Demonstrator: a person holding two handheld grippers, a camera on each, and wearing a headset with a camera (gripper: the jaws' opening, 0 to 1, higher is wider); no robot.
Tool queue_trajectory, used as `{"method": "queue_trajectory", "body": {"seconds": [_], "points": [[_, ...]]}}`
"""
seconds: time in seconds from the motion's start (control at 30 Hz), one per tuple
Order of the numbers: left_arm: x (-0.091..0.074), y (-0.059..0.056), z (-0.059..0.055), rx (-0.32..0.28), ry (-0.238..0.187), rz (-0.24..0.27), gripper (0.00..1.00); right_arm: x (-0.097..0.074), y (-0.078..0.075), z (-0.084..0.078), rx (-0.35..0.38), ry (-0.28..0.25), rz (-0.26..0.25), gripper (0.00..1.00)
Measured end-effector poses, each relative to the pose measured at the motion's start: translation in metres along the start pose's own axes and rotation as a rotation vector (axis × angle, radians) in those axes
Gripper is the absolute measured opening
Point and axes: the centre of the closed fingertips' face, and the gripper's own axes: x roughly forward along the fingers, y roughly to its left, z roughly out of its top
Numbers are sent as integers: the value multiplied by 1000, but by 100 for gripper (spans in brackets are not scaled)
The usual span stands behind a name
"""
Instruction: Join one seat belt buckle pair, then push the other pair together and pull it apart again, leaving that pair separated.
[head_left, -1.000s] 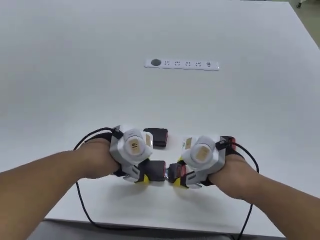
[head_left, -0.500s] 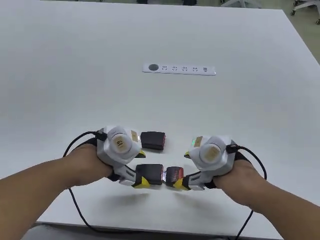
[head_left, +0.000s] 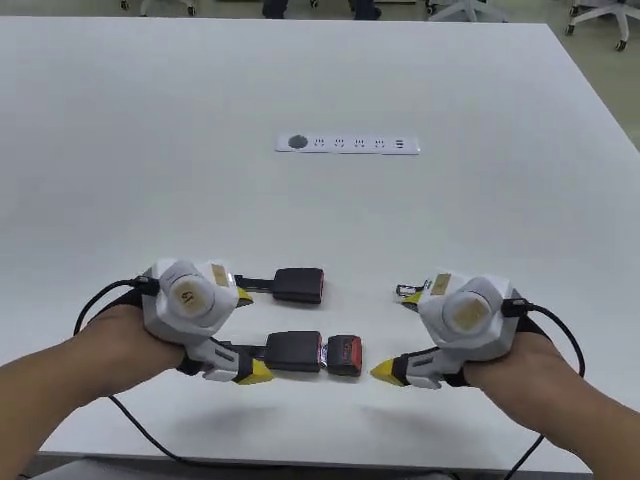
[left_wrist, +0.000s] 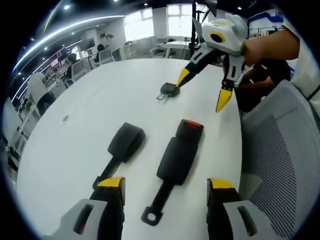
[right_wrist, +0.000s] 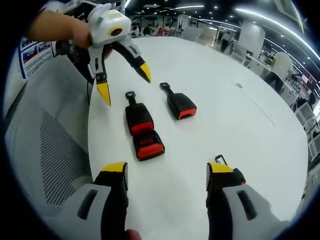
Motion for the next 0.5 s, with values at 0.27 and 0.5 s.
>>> {"method": "queue_trajectory", "body": {"seconds": [0.27,0.5], "points": [[-17,14,-20,-97,-33,92,81,-31,-13,-21,90,-31,-86,71],[-38,23,-34,-196,-31,149,83,-48,-22,-39,148,-54,-120,72]]}}
